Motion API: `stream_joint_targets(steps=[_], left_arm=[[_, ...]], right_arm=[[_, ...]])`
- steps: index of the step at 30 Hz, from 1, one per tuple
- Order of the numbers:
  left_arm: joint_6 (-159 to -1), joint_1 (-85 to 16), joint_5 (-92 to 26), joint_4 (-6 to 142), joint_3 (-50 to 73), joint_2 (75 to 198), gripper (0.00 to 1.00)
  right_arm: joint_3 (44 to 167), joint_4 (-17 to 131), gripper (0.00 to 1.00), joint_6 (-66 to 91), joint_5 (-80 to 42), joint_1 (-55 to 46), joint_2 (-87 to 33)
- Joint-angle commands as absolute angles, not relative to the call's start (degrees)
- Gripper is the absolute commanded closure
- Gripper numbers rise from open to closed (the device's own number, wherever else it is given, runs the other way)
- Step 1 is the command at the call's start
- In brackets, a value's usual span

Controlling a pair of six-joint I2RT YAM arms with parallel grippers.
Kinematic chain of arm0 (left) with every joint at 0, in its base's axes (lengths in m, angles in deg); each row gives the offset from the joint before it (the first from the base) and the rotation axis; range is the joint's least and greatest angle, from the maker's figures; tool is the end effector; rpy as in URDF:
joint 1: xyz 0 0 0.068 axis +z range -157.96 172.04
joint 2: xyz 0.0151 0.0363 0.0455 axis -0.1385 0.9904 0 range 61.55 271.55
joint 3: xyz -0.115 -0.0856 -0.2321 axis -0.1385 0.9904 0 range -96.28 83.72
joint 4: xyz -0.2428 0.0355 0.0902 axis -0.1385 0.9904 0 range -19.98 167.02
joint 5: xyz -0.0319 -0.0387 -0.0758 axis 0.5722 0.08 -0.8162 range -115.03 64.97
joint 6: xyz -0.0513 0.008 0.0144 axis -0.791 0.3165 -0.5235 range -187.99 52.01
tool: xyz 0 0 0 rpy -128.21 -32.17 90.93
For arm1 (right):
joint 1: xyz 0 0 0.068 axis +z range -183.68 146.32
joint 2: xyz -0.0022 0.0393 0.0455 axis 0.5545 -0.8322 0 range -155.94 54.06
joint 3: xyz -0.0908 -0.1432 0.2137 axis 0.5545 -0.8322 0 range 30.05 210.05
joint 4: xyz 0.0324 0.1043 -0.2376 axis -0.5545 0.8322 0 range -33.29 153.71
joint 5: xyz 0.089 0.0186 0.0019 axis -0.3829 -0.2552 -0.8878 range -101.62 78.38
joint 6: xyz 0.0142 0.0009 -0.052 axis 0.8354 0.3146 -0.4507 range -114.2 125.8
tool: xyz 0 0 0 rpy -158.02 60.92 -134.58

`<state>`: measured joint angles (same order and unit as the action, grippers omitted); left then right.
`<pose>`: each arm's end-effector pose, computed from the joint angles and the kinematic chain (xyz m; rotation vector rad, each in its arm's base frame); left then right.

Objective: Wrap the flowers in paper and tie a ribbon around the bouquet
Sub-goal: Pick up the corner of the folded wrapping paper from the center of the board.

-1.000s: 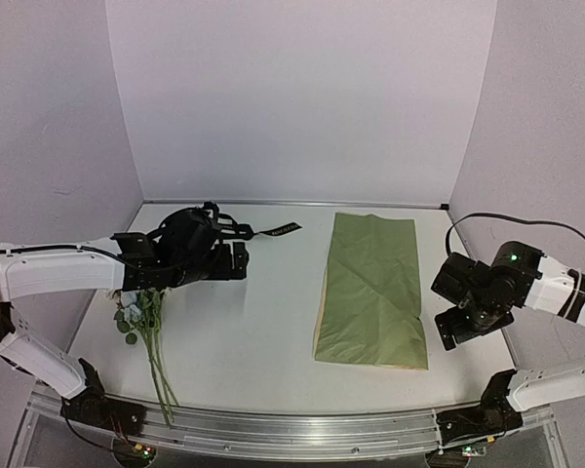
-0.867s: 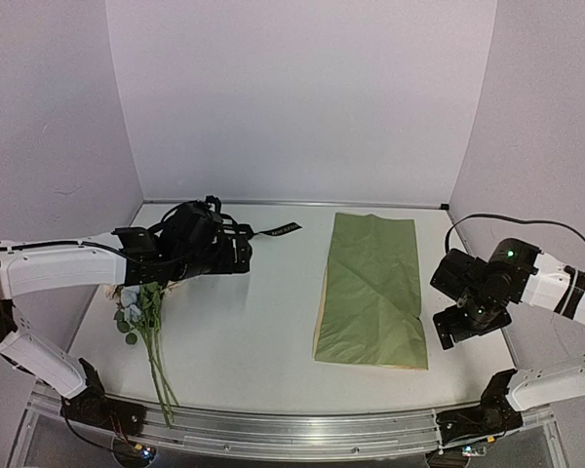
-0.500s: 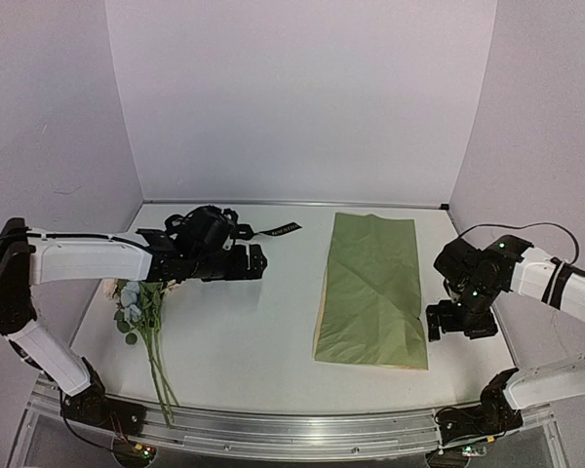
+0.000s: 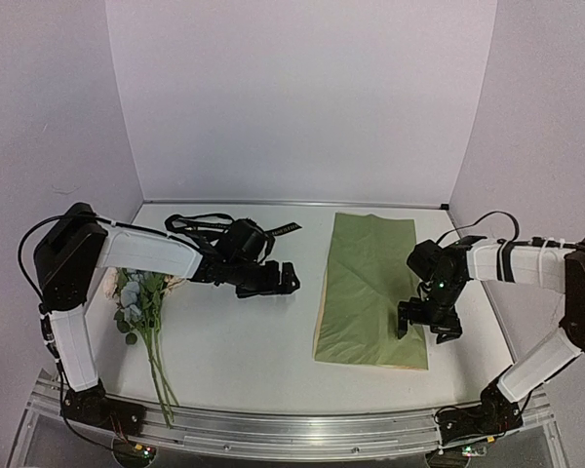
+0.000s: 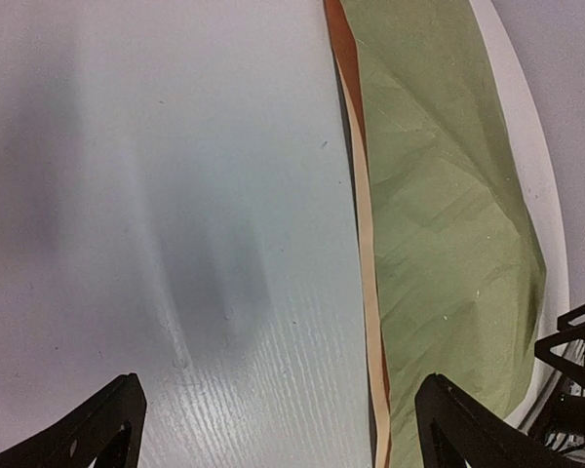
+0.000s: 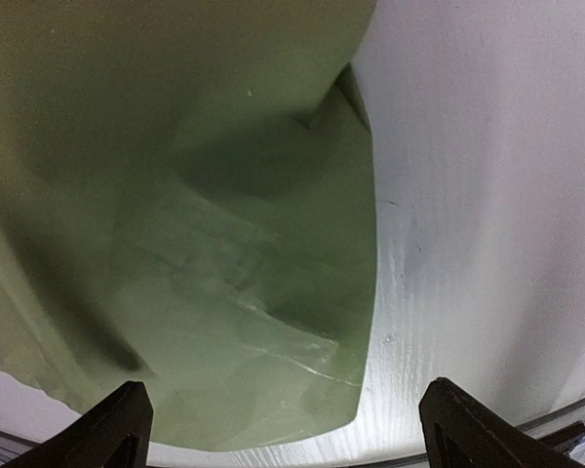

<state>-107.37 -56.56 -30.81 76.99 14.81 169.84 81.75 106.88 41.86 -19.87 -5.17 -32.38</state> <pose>0.2656 -0.3068 0.1761 0.2559 2.5322 -0.8002 0.2161 0.1233 0.1778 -0.1962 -3.1224 -0.2650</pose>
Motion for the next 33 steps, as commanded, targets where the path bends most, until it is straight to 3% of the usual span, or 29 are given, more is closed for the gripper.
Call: stream_joint_targets(steps=[1,8,13,22,28,33], left_arm=[[-109.77,-56.65,-35.83,74.31,11.58,172.63,0.03],[-112.62,-56.81,-41.0,71.95,11.23,175.42,0.18],[-113.98,-57.4,-43.07,71.08,11.73,175.98,0.32],[-114.57,-57.97,-45.33,71.99,14.44,173.97,0.4],[-113.89,-57.97,-43.76,74.13,18.09,169.94,0.39],[-113.2,-57.97,-41.64,76.16,20.32,166.6,0.38]], right_arm=[[83.99,103.83,0.02,43.25,-20.9,-5.47,-34.51],[80.5,100.03,0.02,47.21,-24.57,-5.47,-35.0],[76.74,95.53,0.09,53.12,-28.51,-4.89,-33.66],[73.88,92.93,0.15,59.11,-25.58,4.26,-28.01],[81.52,109.01,0.06,39.41,-13.0,12.59,-24.26],[83.22,111.32,0.02,22.77,-7.4,17.21,-25.97]])
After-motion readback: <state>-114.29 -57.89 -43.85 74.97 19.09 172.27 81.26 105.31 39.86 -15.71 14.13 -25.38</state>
